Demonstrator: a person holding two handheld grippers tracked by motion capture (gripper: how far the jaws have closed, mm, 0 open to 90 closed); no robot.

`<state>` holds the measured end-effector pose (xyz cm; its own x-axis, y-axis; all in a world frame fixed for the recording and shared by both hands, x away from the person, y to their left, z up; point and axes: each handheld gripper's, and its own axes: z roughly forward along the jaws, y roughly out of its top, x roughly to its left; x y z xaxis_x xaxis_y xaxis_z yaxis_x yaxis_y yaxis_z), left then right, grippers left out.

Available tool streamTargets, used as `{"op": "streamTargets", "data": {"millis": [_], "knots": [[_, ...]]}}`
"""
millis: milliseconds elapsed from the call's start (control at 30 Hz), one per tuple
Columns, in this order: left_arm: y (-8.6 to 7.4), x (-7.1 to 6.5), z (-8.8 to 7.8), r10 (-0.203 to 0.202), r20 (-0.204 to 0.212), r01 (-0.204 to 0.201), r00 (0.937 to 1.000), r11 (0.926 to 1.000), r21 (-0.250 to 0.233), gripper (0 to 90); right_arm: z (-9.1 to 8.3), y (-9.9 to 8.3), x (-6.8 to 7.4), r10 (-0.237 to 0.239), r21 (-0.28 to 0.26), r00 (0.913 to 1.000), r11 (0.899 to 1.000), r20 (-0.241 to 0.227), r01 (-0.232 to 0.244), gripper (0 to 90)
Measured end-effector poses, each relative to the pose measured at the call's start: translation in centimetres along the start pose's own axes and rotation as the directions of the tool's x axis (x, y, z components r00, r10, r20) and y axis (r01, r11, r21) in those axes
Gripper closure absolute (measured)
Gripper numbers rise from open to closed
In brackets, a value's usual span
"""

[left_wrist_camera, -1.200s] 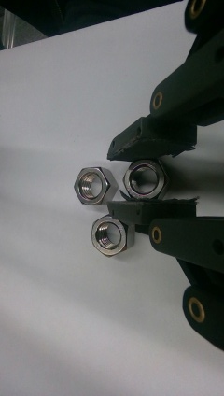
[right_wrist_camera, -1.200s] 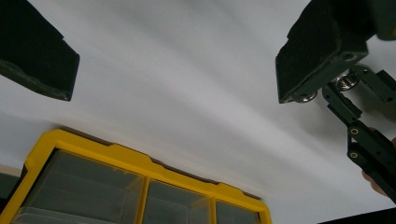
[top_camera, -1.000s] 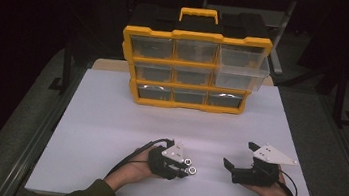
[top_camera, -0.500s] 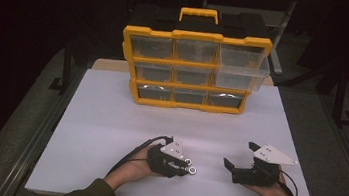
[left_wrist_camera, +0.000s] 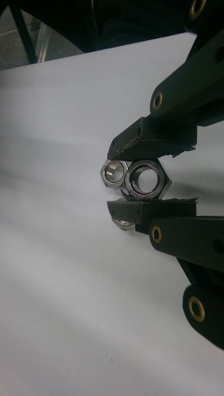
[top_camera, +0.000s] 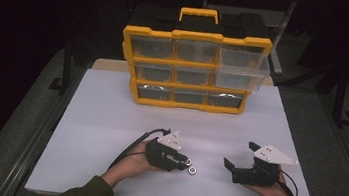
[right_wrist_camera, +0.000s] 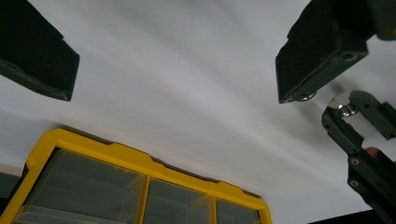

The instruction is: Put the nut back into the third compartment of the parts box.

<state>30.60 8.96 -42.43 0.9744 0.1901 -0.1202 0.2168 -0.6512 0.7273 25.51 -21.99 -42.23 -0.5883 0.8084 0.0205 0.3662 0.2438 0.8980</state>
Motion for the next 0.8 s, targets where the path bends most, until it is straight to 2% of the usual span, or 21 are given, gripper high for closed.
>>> {"op": "streamTargets", "data": {"millis": [67, 367, 800], "knots": [[0.1, 0.0, -0.2, -0.014, 0.000, 0.014, 0.9999, 0.9999, -0.005, 70.6, 0.0, 0.0, 0.0, -0.001, 0.000, 1.0000, 1.000, -0.002, 0.001, 0.0], [0.5, 0.3, -0.5, -0.026, 0.011, 0.026, 0.9996, 0.9996, 0.005, 70.6, 0.0, 0.0, 0.1, 0.003, -0.007, 1.0000, 1.000, -0.006, -0.003, 0.0], [2.2, 1.3, -2.3, -0.035, -0.007, 0.035, 0.9994, 0.9989, -0.031, 70.6, -0.1, 0.1, 0.1, 0.006, -0.007, 0.9999, 1.000, -0.008, -0.006, 0.0]]}}
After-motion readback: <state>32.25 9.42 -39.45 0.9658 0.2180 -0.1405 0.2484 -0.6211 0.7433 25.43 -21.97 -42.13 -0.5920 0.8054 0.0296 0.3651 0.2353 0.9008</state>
